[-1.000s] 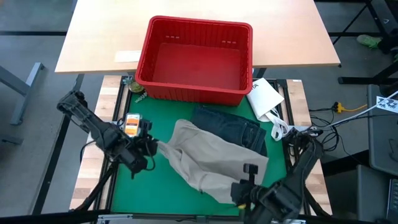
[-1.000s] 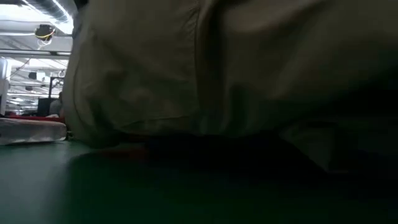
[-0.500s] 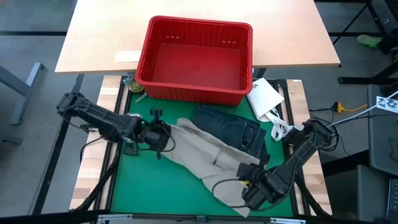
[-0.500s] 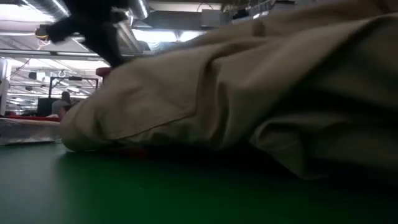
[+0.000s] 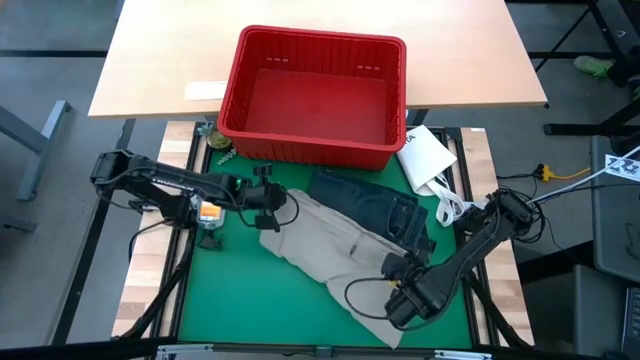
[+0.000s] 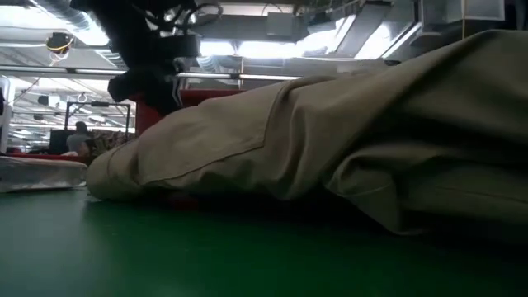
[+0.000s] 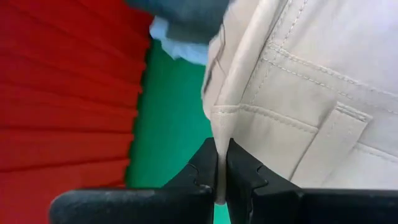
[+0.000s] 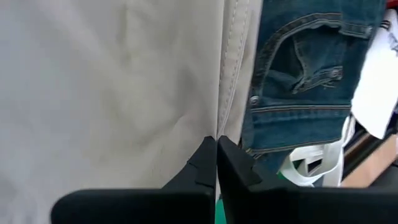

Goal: Fold Laundry from Bin
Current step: Fold the gray shorts

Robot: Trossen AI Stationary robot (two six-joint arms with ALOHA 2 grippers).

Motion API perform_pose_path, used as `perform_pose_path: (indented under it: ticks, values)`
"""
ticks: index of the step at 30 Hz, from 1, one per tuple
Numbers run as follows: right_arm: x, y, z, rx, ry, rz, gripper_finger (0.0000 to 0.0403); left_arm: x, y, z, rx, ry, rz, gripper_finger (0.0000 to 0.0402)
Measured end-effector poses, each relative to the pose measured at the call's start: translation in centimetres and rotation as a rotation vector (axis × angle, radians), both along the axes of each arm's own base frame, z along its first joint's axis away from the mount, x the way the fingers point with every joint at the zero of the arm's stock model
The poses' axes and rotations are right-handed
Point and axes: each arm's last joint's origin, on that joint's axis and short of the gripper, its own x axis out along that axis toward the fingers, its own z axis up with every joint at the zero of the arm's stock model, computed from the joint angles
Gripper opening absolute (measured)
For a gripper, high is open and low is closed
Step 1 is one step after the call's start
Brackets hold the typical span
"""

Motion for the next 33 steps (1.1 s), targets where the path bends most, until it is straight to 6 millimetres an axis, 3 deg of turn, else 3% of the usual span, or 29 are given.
perform_pose_path:
  ticks: [14,22,26,33]
  values:
    - [1.1,-2.6,-1.2,-0.043,0.069,-0.018,0.0005,0.3,0.3,-0.3,-0.007,-0.048,0.011,0.0015]
    - [2.1,-4.2,-1.3,0.030,0.131,-0.064,0.0008,0.3,0.4,-0.3,-0.005,-0.050,0.011,0.0064]
    - [2.4,-4.8,-1.3,0.048,0.153,-0.057,0.0038,0.3,0.4,-0.3,-0.005,-0.050,0.011,0.0095]
    - [2.4,-4.9,-1.3,0.046,0.157,-0.045,0.0136,0.3,0.4,-0.3,-0.004,-0.049,0.011,0.0144]
